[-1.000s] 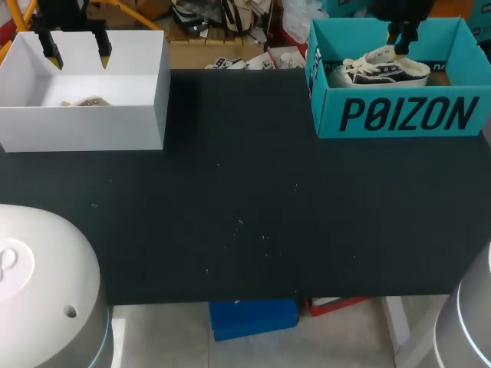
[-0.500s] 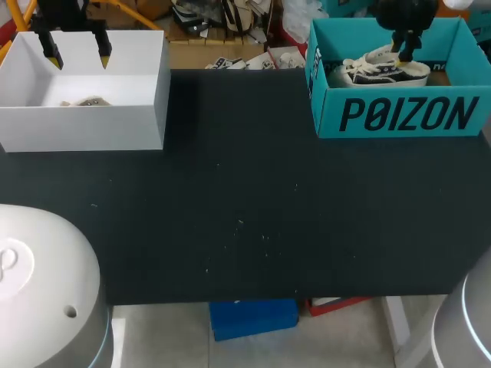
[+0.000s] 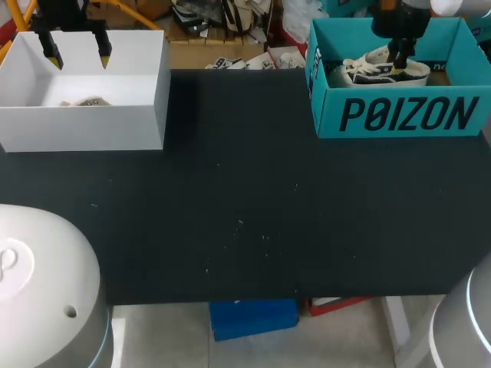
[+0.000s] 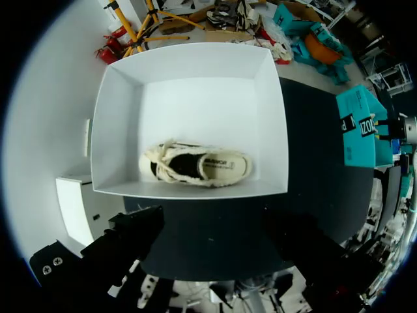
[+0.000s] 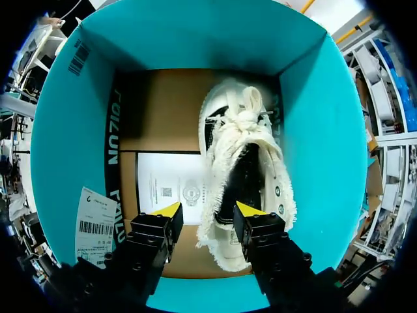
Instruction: Take the shoe out of the shoebox, open the shoe tongue, remove and reinsert the insole, then place the shoe into the shoebox
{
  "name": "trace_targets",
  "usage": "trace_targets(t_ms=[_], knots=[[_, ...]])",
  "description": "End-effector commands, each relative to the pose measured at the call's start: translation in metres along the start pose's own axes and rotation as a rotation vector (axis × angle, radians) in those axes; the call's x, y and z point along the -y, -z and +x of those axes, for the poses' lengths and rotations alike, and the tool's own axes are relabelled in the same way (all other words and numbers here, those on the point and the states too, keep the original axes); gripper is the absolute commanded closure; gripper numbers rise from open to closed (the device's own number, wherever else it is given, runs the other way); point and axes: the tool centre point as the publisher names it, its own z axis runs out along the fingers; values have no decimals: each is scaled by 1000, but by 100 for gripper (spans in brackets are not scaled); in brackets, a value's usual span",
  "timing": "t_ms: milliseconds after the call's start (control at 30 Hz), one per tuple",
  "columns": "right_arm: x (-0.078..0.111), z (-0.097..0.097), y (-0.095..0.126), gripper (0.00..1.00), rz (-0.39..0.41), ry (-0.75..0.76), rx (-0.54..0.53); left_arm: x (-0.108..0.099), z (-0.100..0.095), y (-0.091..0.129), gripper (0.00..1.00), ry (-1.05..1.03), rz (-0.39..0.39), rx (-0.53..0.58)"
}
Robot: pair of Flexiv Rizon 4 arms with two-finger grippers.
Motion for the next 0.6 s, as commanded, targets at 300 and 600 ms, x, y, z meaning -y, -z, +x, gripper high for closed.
trace_targets(t_ms=[300,600], knots=[[-4,-1,-34,55,-18,-15,-35,0,0,0,0,1,-2,2],[-4,-1,-52,55,-21,-15,-51,0,0,0,0,1,-2,2]])
